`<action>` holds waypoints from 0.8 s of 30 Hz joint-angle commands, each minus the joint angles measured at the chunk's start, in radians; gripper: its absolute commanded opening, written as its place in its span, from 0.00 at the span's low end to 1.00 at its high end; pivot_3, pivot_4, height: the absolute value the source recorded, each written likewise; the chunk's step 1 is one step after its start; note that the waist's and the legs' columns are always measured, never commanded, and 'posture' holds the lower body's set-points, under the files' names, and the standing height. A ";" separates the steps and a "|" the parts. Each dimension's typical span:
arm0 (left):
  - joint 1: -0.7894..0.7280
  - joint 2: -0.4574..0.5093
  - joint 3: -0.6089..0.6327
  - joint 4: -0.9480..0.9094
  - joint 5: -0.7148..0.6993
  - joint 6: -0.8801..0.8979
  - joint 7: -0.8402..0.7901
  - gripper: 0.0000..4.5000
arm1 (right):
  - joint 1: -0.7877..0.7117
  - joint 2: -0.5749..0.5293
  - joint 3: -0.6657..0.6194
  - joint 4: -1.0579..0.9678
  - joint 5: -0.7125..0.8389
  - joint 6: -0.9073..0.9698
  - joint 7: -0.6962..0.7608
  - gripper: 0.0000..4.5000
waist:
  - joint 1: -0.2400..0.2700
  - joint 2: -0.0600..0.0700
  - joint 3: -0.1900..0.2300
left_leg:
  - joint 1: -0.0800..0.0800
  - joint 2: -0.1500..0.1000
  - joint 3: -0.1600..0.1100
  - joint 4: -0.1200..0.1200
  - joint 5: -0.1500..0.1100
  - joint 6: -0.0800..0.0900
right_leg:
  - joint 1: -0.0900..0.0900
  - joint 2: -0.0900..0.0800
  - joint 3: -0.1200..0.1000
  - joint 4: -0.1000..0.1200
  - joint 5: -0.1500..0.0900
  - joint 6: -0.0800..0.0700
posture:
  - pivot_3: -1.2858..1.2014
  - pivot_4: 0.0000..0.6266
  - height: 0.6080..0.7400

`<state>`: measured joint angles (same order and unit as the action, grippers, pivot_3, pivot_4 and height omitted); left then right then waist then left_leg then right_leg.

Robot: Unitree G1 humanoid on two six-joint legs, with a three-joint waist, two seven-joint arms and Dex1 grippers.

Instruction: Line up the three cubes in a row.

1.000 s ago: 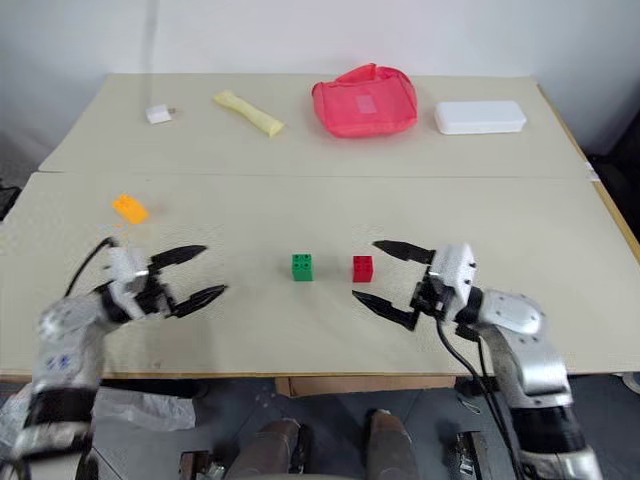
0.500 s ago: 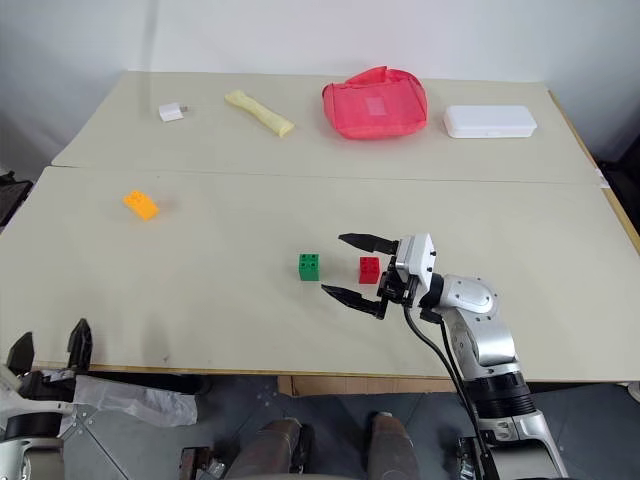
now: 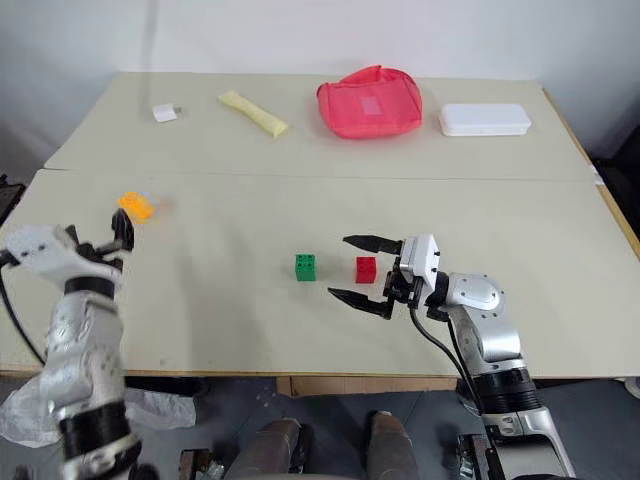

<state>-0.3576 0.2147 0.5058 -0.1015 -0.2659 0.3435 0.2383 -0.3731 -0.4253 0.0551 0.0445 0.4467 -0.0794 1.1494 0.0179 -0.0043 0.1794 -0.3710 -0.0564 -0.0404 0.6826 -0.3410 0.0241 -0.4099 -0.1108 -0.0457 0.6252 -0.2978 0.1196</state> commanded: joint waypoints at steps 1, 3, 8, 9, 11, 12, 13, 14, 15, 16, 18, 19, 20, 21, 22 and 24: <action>-0.080 0.000 0.026 0.151 0.051 0.021 0.130 0.98 | 0.016 0.000 -0.012 -0.051 0.010 0.007 -0.017 1.00 | -0.003 0.000 0.000 | 0.000 0.000 0.000 0.000 0.000 0.000 | 0.000 0.000 0.000 0.000 0.000 0.000 | 0.52 0.24 1.00; -0.154 0.010 0.023 0.256 0.071 0.019 0.183 0.98 | 0.028 0.001 -0.007 -0.071 0.015 0.021 -0.024 1.00 | -0.001 0.000 0.000 | 0.000 0.000 0.000 0.000 0.000 -0.001 | 0.000 0.000 -0.001 0.000 0.000 0.000 | 0.52 0.24 1.00; -0.302 0.040 -0.028 0.481 0.108 -0.076 0.180 0.98 | 0.049 0.001 -0.008 -0.104 0.012 0.035 -0.047 1.00 | 0.009 -0.001 0.000 | -0.001 -0.001 -0.001 0.001 0.000 -0.001 | 0.000 0.000 -0.003 0.000 0.000 0.000 | 0.52 0.24 1.00; -0.326 0.050 -0.036 0.526 0.112 -0.093 0.170 0.98 | 0.052 0.000 -0.008 -0.110 0.011 0.037 -0.051 1.00 | 0.010 -0.001 0.000 | -0.001 -0.001 -0.001 0.001 0.001 -0.001 | 0.000 0.000 -0.003 0.000 0.000 0.000 | 0.52 0.24 1.00; -0.364 0.068 -0.045 0.604 0.113 -0.123 0.155 0.98 | 0.058 -0.001 -0.009 -0.120 0.012 0.042 -0.057 1.00 | 0.008 -0.001 0.000 | -0.001 -0.002 -0.001 0.001 0.001 -0.001 | 0.000 0.000 -0.003 0.000 0.000 0.001 | 0.52 0.24 1.00; -0.380 0.077 -0.049 0.638 0.116 -0.133 0.154 0.98 | 0.060 -0.001 -0.008 -0.125 0.013 0.045 -0.060 1.00 | 0.007 -0.001 0.000 | -0.001 -0.002 -0.001 0.001 0.001 -0.001 | 0.000 0.000 -0.003 0.000 0.000 0.001 | 0.52 0.24 1.00; -0.401 0.089 -0.058 0.678 0.123 -0.144 0.149 0.98 | 0.063 -0.001 -0.008 -0.130 0.013 0.046 -0.063 1.00 | 0.007 -0.001 0.000 | -0.001 -0.002 -0.001 0.001 0.001 -0.001 | 0.000 0.000 -0.003 0.000 0.000 0.001 | 0.52 0.24 1.00; -0.416 0.098 -0.065 0.708 0.129 -0.154 0.146 0.98 | 0.066 -0.001 -0.008 -0.134 0.014 0.047 -0.065 1.00 | 0.007 -0.001 0.000 | -0.001 -0.002 -0.001 0.001 0.001 -0.001 | 0.000 0.000 -0.004 0.000 0.000 0.001 | 0.52 0.24 1.00; -0.427 0.104 -0.070 0.732 0.132 -0.164 0.144 0.98 | 0.067 -0.001 -0.007 -0.136 0.014 0.048 -0.066 1.00 | 0.007 -0.001 0.000 | -0.001 -0.002 -0.001 0.001 0.001 -0.001 | 0.000 0.000 -0.004 0.000 0.000 0.001 | 0.52 0.24 1.00; -0.454 0.111 -0.072 0.774 0.131 -0.180 0.143 0.98 | 0.072 -0.001 -0.007 -0.142 0.014 0.049 -0.069 1.00 | 0.006 -0.001 0.000 | -0.001 -0.002 -0.001 0.001 0.001 -0.001 | 0.000 0.000 -0.004 0.000 0.000 0.001 | 0.52 0.24 1.00; -0.509 0.125 -0.068 0.866 0.131 -0.209 0.158 0.98 | 0.079 0.002 -0.008 -0.150 0.013 0.050 -0.077 1.00 | 0.006 -0.001 0.000 | -0.001 -0.002 -0.001 0.001 0.001 -0.001 | 0.000 0.000 -0.004 0.000 0.000 0.001 | 0.52 0.24 1.00; -0.528 0.129 -0.067 0.902 0.128 -0.226 0.160 0.98 | 0.081 0.004 -0.008 -0.152 0.012 0.049 -0.081 1.00 | 0.006 -0.001 0.000 | -0.001 -0.001 -0.001 0.001 0.001 -0.001 | 0.000 0.000 -0.004 0.000 0.000 0.001 | 0.52 0.24 1.00; -0.543 0.134 -0.069 0.934 0.129 -0.239 0.164 0.98 | 0.082 0.004 -0.008 -0.154 0.012 0.051 -0.083 1.00 | 0.006 -0.001 0.000 | -0.001 -0.001 -0.001 0.001 0.001 -0.001 | 0.000 0.000 -0.004 0.000 0.000 0.001 | 0.52 0.24 1.00; -0.560 0.137 -0.069 0.969 0.130 -0.243 0.179 0.98 | 0.084 0.004 -0.008 -0.155 0.011 0.050 -0.087 1.00 | 0.006 -0.001 0.000 | -0.001 -0.001 -0.001 0.001 0.001 -0.001 | 0.000 0.000 -0.004 0.000 0.000 0.001 | 0.52 0.24 1.00; -0.574 0.138 -0.068 0.998 0.128 -0.247 0.189 0.98 | 0.085 0.004 -0.007 -0.156 0.010 0.050 -0.089 1.00 | 0.006 -0.001 0.000 | -0.001 -0.001 -0.001 0.001 0.001 -0.001 | 0.000 0.000 -0.004 0.000 0.000 0.001 | 0.52 0.24 1.00; -0.593 0.140 -0.060 1.038 0.118 -0.261 0.203 0.94 | 0.086 0.004 -0.007 -0.156 0.007 0.048 -0.093 1.00 | 0.006 -0.001 0.000 | -0.001 -0.002 -0.001 0.001 0.001 -0.001 | 0.000 0.000 -0.004 0.000 0.000 0.001 | 0.52 0.24 1.00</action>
<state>-0.9338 0.3366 0.4417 0.9212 -0.1485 0.1088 0.4258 -0.2910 -0.4219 0.0609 -0.0746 0.4467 -0.0216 1.0624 0.0238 -0.0057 0.1798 -0.3720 -0.0580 -0.0414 0.6834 -0.3401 0.0229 -0.4099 -0.1112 -0.0502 0.6256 -0.2975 0.1203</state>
